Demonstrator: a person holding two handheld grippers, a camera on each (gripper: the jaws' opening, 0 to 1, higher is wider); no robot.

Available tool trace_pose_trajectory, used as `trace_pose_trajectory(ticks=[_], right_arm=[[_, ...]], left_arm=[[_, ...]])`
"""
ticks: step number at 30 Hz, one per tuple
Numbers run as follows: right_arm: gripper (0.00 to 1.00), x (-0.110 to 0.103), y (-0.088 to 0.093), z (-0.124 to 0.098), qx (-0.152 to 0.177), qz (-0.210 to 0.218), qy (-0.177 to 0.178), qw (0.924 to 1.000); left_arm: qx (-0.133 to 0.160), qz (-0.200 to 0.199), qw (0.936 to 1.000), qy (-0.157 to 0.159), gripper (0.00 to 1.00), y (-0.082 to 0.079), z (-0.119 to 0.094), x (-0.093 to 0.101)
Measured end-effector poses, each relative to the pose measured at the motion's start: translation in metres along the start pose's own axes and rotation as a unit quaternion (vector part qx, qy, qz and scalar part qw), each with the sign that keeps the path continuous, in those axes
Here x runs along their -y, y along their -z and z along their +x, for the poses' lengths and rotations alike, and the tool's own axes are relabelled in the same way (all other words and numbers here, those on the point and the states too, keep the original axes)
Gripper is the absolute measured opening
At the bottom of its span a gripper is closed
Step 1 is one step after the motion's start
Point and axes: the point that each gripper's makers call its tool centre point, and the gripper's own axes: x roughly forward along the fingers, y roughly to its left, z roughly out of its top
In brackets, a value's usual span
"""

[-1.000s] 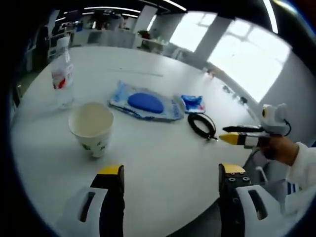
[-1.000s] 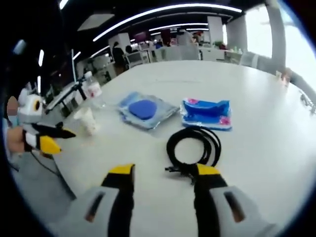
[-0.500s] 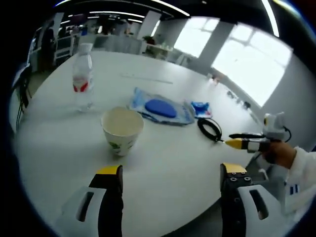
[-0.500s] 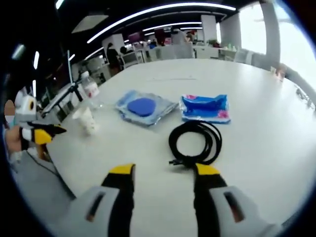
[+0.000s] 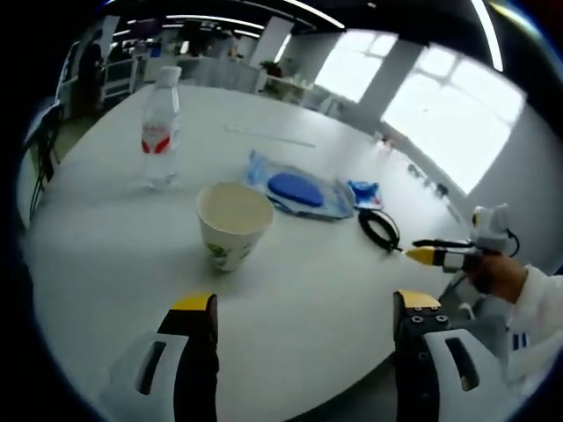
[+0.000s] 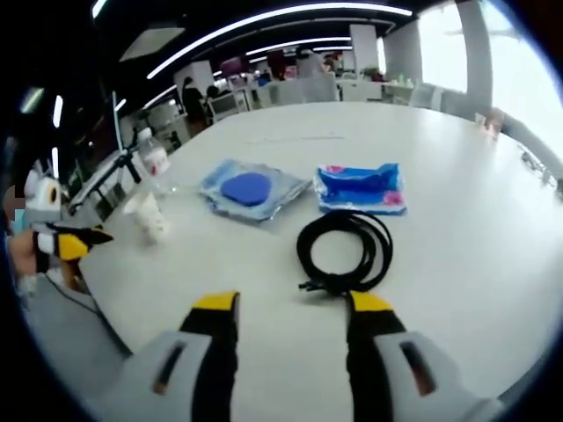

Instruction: Arrange the tabletop items into an orderly group along one side of the table until the central work area is clear of visible clutter.

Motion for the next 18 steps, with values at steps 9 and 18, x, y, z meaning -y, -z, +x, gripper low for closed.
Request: trace_pose_trajectory(ticks=[9,18], right_arm=[[0.46,0.001,-0.001,0.001,-0.002,0.000,0.001,1.0000],[0.47,0.002,-0.004,0.002,-0.004,-0.004,-0.003,1.0000]], left_arm=[[0.003,0.003,1.0000,-0.005,0.79,-0.003,-0.001,-0.003],[0.011,0.007,0.9997,-0.019,0.79,-0.008,-0.007,-0.013]])
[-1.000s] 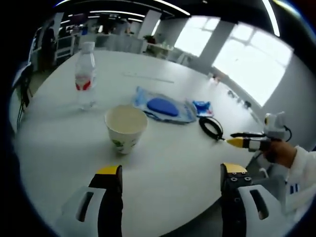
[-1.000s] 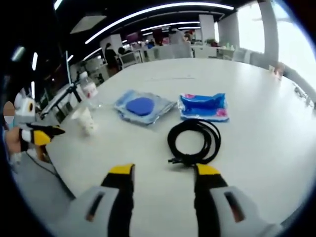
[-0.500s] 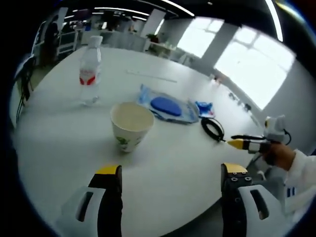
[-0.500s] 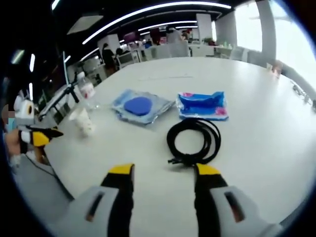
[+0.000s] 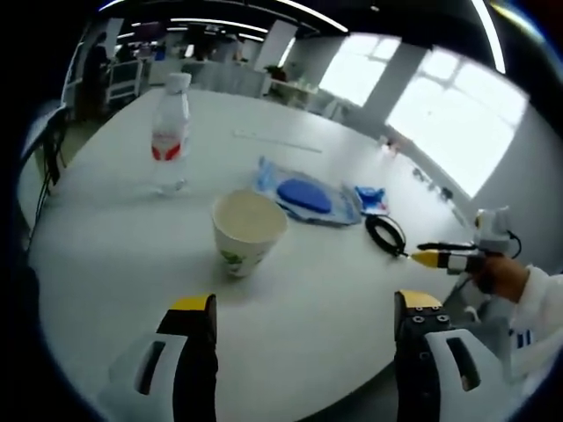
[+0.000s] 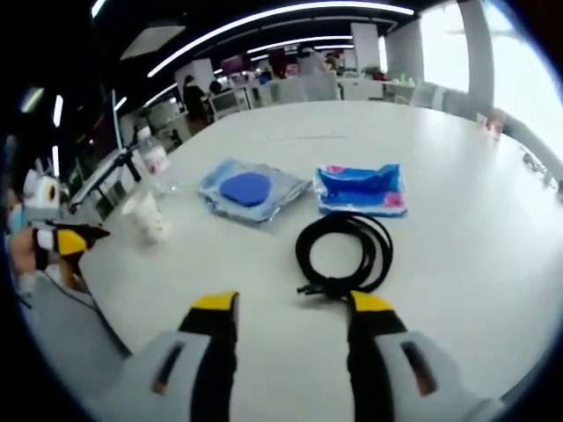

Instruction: Arrange the tabletop items into an orderly group along one side of the table until the central work area is clear of visible clutter.

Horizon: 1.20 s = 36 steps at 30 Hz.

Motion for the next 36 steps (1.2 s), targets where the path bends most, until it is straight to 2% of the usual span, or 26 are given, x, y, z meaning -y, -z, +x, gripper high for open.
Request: trace_pose_trajectory(ticks=[17,23,30,36], right_arm=[[0.49,0.001,-0.003,-0.005,-0.005,-0.012,-0.008,0.9999],[0.49,-0.001,-0.003,-0.004,-0.009,-0.016,-0.010,0.9998],[0.49,-0.009,-0.011,-0.002,-0.006,-0.029,-0.019,0.9994],[0.49,-0.025,-0.019,0.003,-0.008,-0.049,-0.035,0.9981]], left_arm=[[0.004,-0.003,0.9995,-0.031,0.80,0.000,-0.021,-0.033],[0.007,-0.013,0.9994,-0.032,0.80,0.001,-0.022,-0.034],[0.010,-0.020,0.9993,-0.030,0.80,0.004,-0.027,-0.035],[0.022,-0.021,0.9991,-0.029,0.80,0.002,-0.033,-0.033]])
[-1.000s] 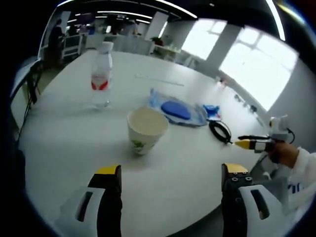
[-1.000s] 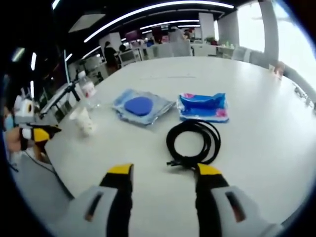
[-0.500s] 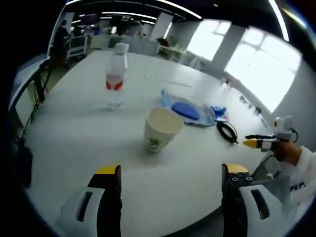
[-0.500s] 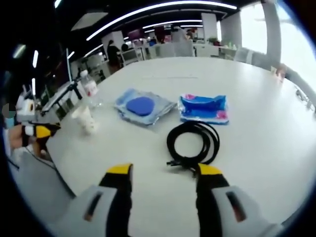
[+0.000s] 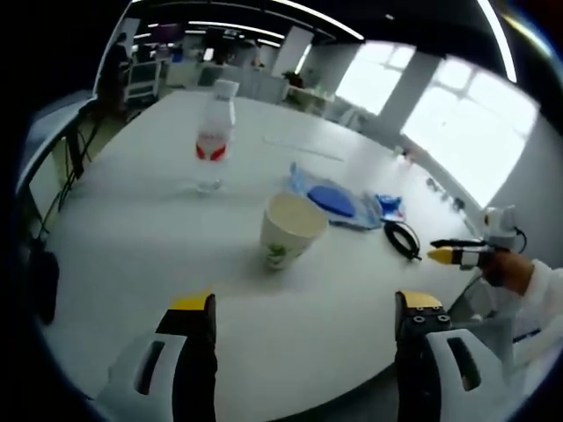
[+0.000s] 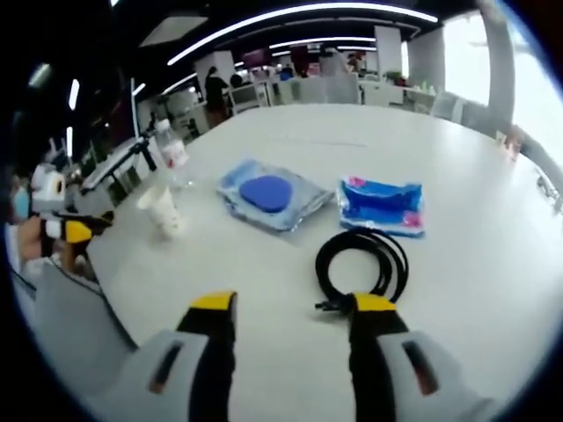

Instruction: Arrange the tabletop items into an orderly group along one side of the table until the central work area is clear of visible clutter.

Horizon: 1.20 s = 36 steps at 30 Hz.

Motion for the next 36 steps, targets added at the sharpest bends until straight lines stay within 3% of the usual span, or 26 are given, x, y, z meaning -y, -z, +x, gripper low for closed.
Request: trace_pose_trajectory(ticks=[14,16,25,36], right_arm=[[0.48,-0.058,-0.036,0.028,0.002,-0.074,-0.067,0.9949],[0.48,-0.066,-0.039,0.033,-0.004,-0.113,-0.076,0.9907],[0.47,-0.105,-0.060,0.047,0.006,-0.139,-0.120,0.9830],[0.45,-0.149,-0.075,0.055,0.014,-0.205,-0.168,0.9642]], left_arm=[[0.011,-0.022,0.9997,0.000,0.80,0.006,-0.007,-0.004],[0.013,-0.024,0.9996,-0.002,0.80,0.007,-0.009,-0.004],[0.012,-0.036,0.9992,-0.004,0.80,0.011,-0.011,-0.007],[0.014,-0.047,0.9987,-0.012,0.80,0.016,-0.016,-0.011]])
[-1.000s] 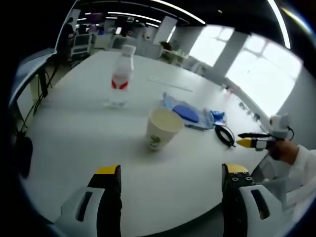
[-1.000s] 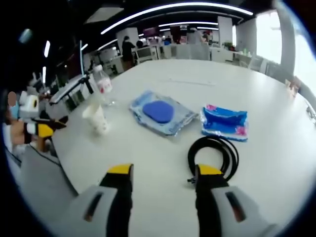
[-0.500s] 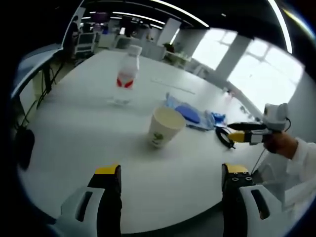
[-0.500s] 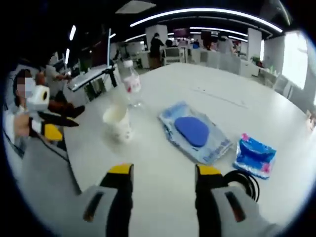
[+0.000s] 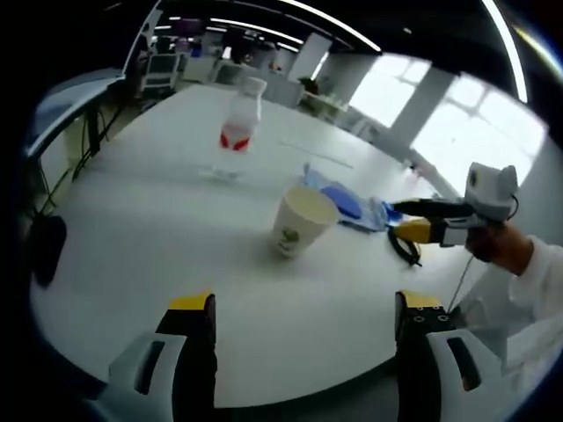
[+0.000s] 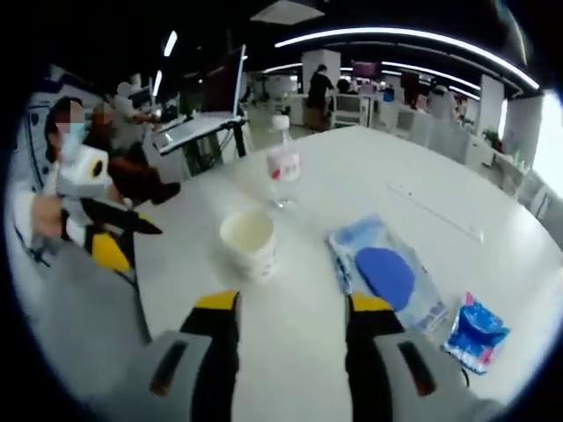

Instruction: Arrange the tabletop items into an orderly group along one side of the table until the central work area is clear of visible clutter.

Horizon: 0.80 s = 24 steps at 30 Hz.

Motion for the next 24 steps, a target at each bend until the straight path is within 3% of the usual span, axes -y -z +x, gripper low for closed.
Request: trace_pose_trajectory(ticks=[8,16,18,24], right_arm=[[0.43,-0.025,-0.027,0.012,0.019,-0.039,-0.035,0.9984],[0.40,-0.047,-0.040,0.026,0.016,-0.078,-0.065,0.9947],[0.39,-0.055,-0.040,0.031,0.002,-0.121,-0.074,0.9898],[0.38,-0.084,-0.041,0.050,-0.023,-0.174,-0.119,0.9771]], left_arm=[[0.001,-0.007,1.0000,-0.003,0.80,0.001,-0.003,-0.003],[0.000,-0.013,0.9999,-0.001,0.80,0.003,-0.003,-0.004],[-0.001,-0.013,0.9999,0.000,0.80,0.003,-0.003,-0.004],[-0.007,-0.021,0.9997,0.001,0.79,0.009,-0.001,-0.004]])
